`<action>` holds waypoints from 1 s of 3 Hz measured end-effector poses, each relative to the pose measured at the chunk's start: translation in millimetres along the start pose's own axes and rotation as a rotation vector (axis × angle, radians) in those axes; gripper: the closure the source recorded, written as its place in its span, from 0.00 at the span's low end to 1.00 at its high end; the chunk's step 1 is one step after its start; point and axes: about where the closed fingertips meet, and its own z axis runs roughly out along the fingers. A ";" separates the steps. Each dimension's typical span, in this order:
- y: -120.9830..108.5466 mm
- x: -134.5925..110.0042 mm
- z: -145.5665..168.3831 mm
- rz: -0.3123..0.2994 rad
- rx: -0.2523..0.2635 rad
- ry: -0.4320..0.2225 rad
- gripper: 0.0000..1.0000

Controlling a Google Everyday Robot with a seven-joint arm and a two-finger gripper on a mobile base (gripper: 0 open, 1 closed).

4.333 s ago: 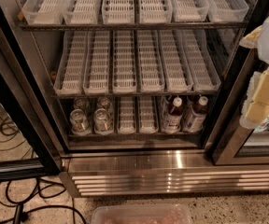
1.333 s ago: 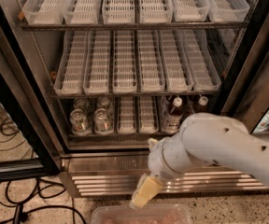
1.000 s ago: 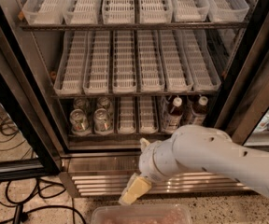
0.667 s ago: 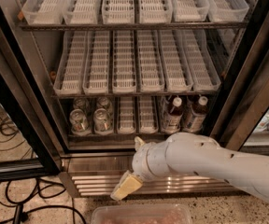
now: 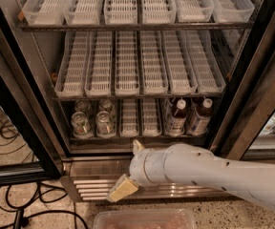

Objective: Pick 7up can from bottom shelf of fridge

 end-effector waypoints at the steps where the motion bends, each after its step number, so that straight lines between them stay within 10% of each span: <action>1: 4.7 -0.1 -2.3 0.002 0.017 0.005 0.00; 3: 38.4 14.2 40.0 0.127 0.057 -0.097 0.00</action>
Offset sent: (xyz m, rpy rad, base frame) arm 0.0244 0.0279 -0.0132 0.2633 -0.2517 -0.3575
